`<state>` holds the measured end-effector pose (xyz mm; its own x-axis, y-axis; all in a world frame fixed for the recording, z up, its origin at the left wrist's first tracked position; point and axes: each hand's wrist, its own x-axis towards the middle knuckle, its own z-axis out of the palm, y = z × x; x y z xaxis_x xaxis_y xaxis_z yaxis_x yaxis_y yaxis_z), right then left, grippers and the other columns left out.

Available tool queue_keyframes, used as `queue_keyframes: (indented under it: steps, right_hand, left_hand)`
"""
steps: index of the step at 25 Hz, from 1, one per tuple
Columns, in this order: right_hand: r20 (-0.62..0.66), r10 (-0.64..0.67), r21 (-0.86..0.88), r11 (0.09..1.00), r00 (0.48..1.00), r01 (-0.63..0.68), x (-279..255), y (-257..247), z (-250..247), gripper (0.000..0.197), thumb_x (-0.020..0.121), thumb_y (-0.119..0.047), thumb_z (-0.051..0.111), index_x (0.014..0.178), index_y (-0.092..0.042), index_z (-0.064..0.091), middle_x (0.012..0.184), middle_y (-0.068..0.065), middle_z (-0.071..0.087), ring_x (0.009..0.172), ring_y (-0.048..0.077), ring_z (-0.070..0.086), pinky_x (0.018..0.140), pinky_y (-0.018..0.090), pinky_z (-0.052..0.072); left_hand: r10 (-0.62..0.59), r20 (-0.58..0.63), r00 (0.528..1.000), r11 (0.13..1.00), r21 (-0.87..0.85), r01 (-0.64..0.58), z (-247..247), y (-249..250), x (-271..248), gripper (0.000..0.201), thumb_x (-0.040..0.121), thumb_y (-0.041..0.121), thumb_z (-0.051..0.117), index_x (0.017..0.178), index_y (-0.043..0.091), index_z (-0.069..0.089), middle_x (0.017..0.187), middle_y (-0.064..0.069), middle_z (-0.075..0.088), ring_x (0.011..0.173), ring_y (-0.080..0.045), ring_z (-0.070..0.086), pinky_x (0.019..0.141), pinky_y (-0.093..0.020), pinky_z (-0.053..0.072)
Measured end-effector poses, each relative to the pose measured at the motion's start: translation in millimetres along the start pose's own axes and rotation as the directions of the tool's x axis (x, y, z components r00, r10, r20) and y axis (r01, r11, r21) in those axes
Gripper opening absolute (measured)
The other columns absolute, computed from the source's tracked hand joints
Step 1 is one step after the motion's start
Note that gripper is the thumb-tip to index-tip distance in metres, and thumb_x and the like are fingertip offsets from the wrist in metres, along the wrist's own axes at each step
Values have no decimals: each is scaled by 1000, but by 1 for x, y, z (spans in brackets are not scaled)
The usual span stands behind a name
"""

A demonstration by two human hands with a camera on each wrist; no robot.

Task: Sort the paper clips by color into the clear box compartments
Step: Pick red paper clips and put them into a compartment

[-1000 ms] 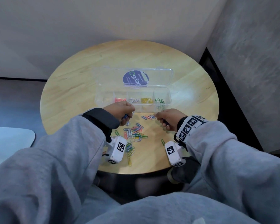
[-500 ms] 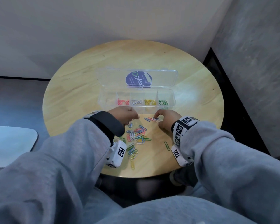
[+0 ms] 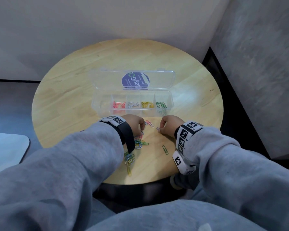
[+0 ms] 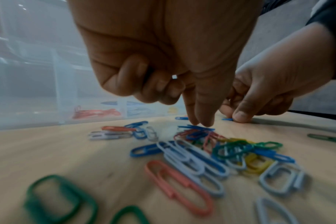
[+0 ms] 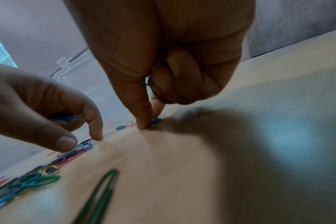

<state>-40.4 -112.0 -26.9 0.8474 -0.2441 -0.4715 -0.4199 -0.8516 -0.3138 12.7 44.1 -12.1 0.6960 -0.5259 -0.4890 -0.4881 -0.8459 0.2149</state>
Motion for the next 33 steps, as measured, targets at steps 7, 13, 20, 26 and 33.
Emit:
queue_keyframes:
  steps: [7, 13, 20, 26, 33]
  right_hand:
    - [186, 36, -204, 979, 982, 2, 1, 2, -2, 22, 88, -32, 59, 96, -12, 62, 97, 5, 62, 86, 20, 53, 80, 28, 46]
    - [365, 31, 559, 792, 930, -246, -8, 14, 2, 23, 82, -8, 56, 61, -14, 48, 61, 7, 45, 43, 14, 33, 41, 16, 29]
    - [369, -7, 843, 424, 930, -331, -19, 4, -2, 22, 84, 2, 38, 65, -10, 37, 61, 7, 41, 36, 12, 41, 36, 14, 31]
    - [298, -75, 880, 407, 952, -244, -33, -25, -8, 25, 85, 1, 34, 63, -12, 35, 60, 6, 38, 31, 9, 38, 32, 13, 27]
    - [280, -86, 871, 441, 956, -215, -37, -65, -13, 23, 85, 2, 31, 68, -13, 32, 62, 5, 35, 30, 8, 33, 33, 14, 21]
  left_hand:
    - [-55, 32, 998, 997, 63, 53, 4, 3, 8, 9, 87, 27, 62, 85, 21, 55, 92, -2, 60, 83, -19, 50, 70, -26, 36]
    - [-106, 70, 992, 980, -161, 116, 7, -4, -3, 22, 84, 20, 58, 64, 21, 50, 67, 6, 52, 80, -19, 50, 60, -24, 37]
    - [-232, 184, 955, 602, -744, 290, -12, -12, -22, 17, 84, 4, 41, 69, 6, 48, 65, -7, 50, 53, -17, 43, 50, -22, 29]
    - [-321, 158, 934, 284, -925, 254, -26, -37, -55, 24, 85, 2, 33, 64, 6, 42, 60, -5, 46, 26, -5, 39, 31, -10, 26]
    - [-366, 110, 924, 64, -988, 143, -40, -68, -79, 23, 89, 3, 35, 78, 9, 54, 63, -5, 43, 30, -7, 37, 31, -9, 26]
